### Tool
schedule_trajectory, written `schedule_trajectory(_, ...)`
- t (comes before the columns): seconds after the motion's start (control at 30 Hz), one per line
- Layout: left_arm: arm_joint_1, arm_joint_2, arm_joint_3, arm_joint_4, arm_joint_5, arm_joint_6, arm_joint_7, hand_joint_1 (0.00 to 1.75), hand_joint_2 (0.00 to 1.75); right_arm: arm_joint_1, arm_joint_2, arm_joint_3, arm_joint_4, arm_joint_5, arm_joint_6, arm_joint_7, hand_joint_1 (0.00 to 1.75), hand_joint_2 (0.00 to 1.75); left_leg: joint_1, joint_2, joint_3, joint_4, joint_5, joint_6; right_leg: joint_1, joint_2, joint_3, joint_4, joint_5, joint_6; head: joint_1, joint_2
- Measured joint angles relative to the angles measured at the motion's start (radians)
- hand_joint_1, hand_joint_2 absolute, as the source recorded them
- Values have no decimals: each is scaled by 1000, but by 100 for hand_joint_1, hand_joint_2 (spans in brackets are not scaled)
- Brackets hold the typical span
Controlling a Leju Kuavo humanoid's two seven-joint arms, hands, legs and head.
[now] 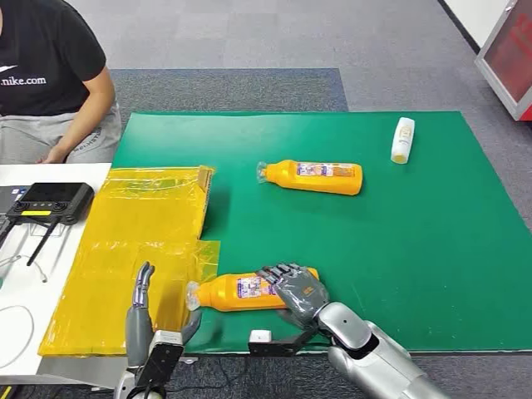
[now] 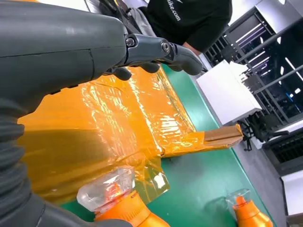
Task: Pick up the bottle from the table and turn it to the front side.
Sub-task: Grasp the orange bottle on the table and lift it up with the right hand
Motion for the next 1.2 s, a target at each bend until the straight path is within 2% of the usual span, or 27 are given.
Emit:
schedule_trajectory(0.3,1,12,2,0,0,2,-1,0,175,-55,3,36,52,4,20,-5,175,175,0,0,0,0,2,1,0,0,0,0,2,0,0,0)
schedule_trajectory(0.47,1,19,6,0,1,3,-4,0,175,-48,9,29,64,-94,-23,-36,175,175,0,0,0,0,2,1,0,0,0,0,2,1,0,0)
schedule_trajectory(0.57,2,21,12,-2,12,2,-14,0,175,-10,15,-8,38,-226,-73,-90,175,175,0,0,0,0,3,1,0,-1,0,0,2,2,0,0)
schedule_trajectory(0.7,2,21,26,-17,34,-5,-31,0,175,85,25,-105,-62,-409,-124,-172,175,175,0,-1,-3,0,2,1,0,-1,-1,0,1,2,0,0)
schedule_trajectory(0.93,4,13,54,-80,111,-35,-80,0,175,235,61,-237,-231,-568,-117,-255,175,175,0,-1,-14,0,2,1,0,-1,-12,1,1,2,0,0)
schedule_trajectory(1.07,8,2,85,-142,219,-106,-103,0,175,282,81,-281,-292,-641,-87,-297,175,175,0,-1,-16,0,2,1,0,-1,-14,1,0,2,0,0)
schedule_trajectory(1.2,12,-9,105,-198,320,-233,-87,0,175,312,99,-294,-320,-624,-97,-305,175,175,0,-1,-17,0,1,1,0,-1,-15,1,0,2,0,0)
